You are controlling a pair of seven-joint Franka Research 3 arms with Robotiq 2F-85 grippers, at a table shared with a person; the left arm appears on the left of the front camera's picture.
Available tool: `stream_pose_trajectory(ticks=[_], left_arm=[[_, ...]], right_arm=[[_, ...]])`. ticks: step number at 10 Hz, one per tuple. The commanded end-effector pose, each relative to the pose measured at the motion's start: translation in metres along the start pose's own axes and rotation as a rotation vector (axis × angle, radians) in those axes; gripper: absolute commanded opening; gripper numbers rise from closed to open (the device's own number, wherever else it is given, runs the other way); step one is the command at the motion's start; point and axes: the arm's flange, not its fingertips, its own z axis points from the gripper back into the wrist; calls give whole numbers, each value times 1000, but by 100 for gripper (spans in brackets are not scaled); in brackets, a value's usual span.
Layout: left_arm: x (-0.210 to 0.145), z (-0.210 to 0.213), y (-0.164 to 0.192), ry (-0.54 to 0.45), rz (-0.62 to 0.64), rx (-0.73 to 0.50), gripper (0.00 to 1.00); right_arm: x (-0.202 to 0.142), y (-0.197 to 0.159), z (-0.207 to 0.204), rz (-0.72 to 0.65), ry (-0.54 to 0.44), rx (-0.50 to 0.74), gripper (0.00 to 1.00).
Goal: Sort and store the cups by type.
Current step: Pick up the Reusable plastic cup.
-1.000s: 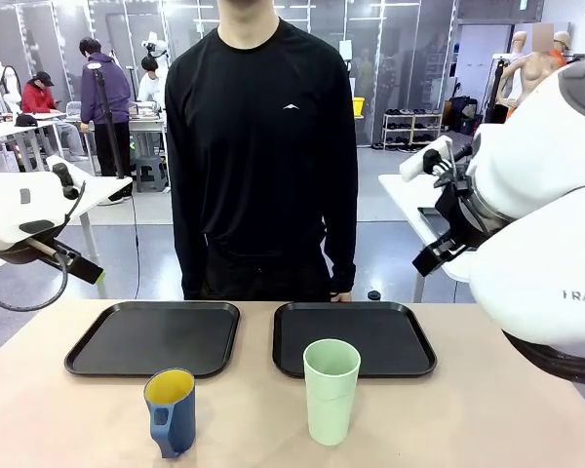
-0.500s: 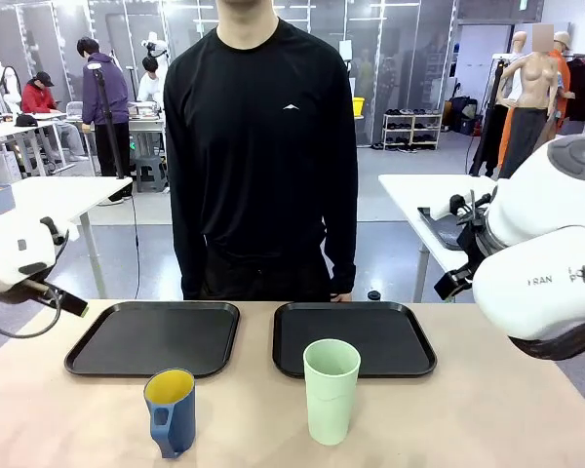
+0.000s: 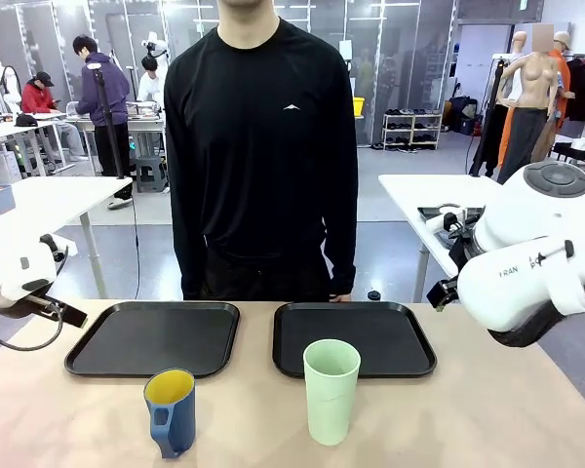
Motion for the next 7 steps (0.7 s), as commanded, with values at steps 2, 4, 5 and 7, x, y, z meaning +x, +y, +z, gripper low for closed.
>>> stream_pose_trajectory(ticks=[2,4,5,7], left_arm=[[5,-1,9,-24,28,5,100],[1,1,5,-4,10,5,100],[1,1,5,-4,10,5,100],[1,1,5,-4,10,5,100]], right_arm=[[6,-2,2,-22,-8,-5,100],[2,-1,0,-3,-3,-1,100],[2,-1,0,-3,-3,-1,100],[2,-1,0,-3,-3,-1,100]])
